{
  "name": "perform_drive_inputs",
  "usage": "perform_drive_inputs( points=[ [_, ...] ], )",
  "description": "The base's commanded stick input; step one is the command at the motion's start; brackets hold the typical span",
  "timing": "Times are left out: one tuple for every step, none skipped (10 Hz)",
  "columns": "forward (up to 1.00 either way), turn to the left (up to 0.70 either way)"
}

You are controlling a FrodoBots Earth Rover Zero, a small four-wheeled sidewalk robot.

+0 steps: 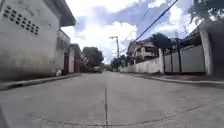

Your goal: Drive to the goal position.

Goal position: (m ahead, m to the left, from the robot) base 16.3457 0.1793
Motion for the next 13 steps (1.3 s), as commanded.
perform_drive_inputs(
  points=[
    [0.7,0.0],
    [0.7,0.0],
    [0.7,0.0],
    [0.7,0.0],
    [0.7,0.0],
    [0.7,0.0],
    [0.7,0.0],
    [0.7,0.0],
    [0.7,0.0],
    [0.7,0.0],
    [0.7,0.0],
    [0.7,0.0],
    [0.7,0.0]
  ],
)
